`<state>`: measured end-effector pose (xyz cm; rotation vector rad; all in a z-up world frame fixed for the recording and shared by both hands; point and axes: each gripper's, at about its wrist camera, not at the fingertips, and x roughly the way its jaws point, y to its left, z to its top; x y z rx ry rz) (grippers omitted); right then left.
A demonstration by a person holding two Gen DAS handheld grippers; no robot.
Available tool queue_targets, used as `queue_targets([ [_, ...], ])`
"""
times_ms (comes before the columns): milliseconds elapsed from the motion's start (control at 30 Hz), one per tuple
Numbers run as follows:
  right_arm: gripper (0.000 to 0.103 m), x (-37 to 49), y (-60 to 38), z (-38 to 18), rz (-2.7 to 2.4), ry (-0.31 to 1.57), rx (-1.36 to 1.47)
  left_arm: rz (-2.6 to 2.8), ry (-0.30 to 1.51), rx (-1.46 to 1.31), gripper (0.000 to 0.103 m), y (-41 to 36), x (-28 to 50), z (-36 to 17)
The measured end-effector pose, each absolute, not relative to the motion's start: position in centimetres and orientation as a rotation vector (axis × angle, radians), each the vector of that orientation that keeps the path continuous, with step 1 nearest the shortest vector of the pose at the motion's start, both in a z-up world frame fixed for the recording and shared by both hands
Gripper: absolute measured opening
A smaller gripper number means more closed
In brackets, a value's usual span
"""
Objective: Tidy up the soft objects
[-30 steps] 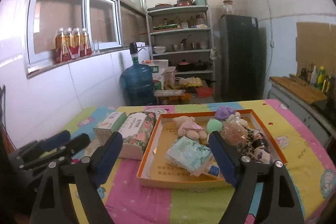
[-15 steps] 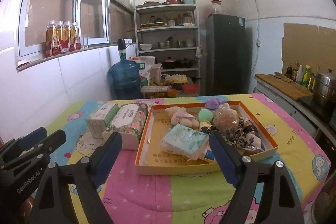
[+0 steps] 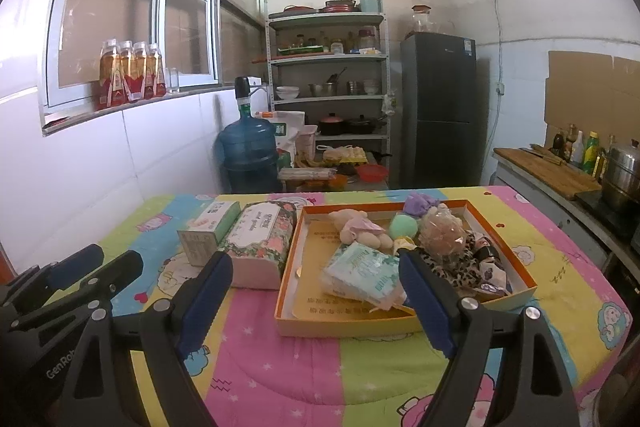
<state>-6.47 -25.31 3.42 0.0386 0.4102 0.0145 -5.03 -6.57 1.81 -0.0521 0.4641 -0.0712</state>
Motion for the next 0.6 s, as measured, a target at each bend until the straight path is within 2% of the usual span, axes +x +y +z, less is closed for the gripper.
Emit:
queue_targets([
  [600, 0.085, -5.98, -25.22, 3.54, 0.033, 0.418, 0.04, -0.073, 0.464, -0.042, 0.05, -6.76, -4.76, 1.89],
])
